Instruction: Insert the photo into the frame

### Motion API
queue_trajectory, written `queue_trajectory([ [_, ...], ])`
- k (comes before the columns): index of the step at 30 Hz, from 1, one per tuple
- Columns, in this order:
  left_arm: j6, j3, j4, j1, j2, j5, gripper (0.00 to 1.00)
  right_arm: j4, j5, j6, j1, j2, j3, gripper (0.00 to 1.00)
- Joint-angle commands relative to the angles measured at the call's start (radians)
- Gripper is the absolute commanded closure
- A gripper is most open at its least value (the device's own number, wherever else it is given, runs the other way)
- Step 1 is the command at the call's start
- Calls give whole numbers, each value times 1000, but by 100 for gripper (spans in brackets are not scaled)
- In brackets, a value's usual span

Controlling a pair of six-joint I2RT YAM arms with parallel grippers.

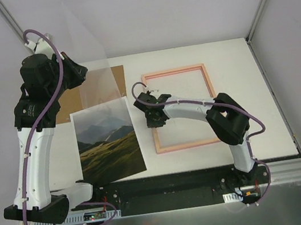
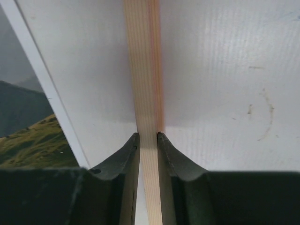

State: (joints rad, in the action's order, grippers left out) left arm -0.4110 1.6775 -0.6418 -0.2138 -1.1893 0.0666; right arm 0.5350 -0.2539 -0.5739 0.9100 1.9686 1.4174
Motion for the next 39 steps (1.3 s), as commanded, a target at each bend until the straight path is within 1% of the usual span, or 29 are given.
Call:
queue_trajectory([
  [1,1,7,22,10,25,-8,100,-9,-36,-155,26,30,100,76],
  [4,5,8,21,10,19,7,100,14,-64,-162,39,39,137,66],
  [8,-2,4,19,11,13,27,100,34,-81,-155,52,29,160,48],
  [12,-3,7,19,14,20,25,100,34,-134,-126,40,-75,83,31],
  [13,-5,11,19,16,22,29,100,34,-139,-116,27,-115,54,29],
  [18,-12,27,19,17,20,59,100,34,-159,-43,-80,-305,-95,25],
  [20,-18,21,21,17,17,73,100,26,-130,11,-146,-388,-168,24],
  [22,-28,13,21,17,16,99,100,10,-96,90,-259,-459,-245,21],
  [24,-34,8,21,17,11,127,100,-45,-55,169,-379,-520,-349,17],
  [26,-35,7,25,17,4,159,100,-50,1,215,-503,-550,-429,16],
  [29,-34,7,28,17,-10,211,100,-47,-4,265,-611,-542,-469,15],
  [32,-37,-4,34,17,-19,246,100,-55,-7,282,-657,-495,-479,14],
  [37,-40,-39,50,17,-23,285,100,-96,24,293,-683,-406,-492,14],
  [39,-41,-58,57,17,-20,289,100,-116,56,304,-681,-372,-491,16],
])
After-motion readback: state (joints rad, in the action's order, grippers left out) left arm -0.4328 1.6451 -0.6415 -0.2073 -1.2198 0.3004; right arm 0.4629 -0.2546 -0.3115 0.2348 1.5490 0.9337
